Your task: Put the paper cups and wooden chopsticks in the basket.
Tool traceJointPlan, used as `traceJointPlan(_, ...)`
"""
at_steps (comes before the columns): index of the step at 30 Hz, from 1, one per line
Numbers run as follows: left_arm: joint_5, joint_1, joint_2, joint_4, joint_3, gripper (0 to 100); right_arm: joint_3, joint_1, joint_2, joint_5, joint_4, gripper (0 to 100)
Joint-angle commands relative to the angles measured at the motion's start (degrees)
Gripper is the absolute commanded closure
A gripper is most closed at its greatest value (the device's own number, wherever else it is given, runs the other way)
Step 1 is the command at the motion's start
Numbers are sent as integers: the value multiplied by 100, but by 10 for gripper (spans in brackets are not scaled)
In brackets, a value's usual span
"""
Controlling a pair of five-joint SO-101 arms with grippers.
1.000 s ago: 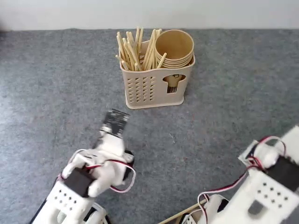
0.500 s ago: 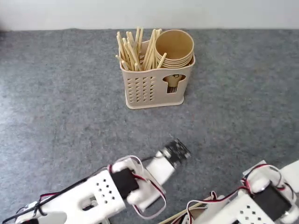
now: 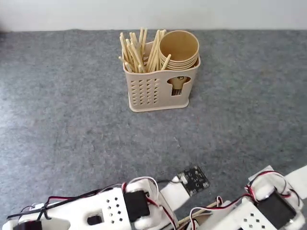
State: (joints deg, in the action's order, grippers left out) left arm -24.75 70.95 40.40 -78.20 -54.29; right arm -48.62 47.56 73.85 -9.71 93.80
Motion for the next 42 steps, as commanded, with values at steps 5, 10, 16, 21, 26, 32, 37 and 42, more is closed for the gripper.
traceJointPlan(5, -448, 325, -9, 1020, -400, 699, 26, 57, 22, -53, -48, 991)
traceJointPlan(10, -536, 316, -9, 1732, -1068, 699, 26, 57, 22, -53, -48, 991)
traceJointPlan(16, -589, 176, -9, 1793, -1103, 726, 26, 57, 22, -53, 31, 991)
traceJointPlan(21, -264, -290, -9, 1793, -1253, 786, 26, 31, 22, -53, 57, 991)
traceJointPlan(26, -264, -281, -9, 1793, -1262, 786, 26, 22, 22, -53, 57, 991)
traceJointPlan(32, -264, -299, -9, 1468, -998, 786, 26, 22, 22, -35, 57, 991)
traceJointPlan(37, -264, -299, -9, 826, -391, 786, 26, 22, 22, -44, 57, 991)
traceJointPlan(42, -264, -299, -308, 782, -286, 786, 26, 22, 22, -53, 57, 991)
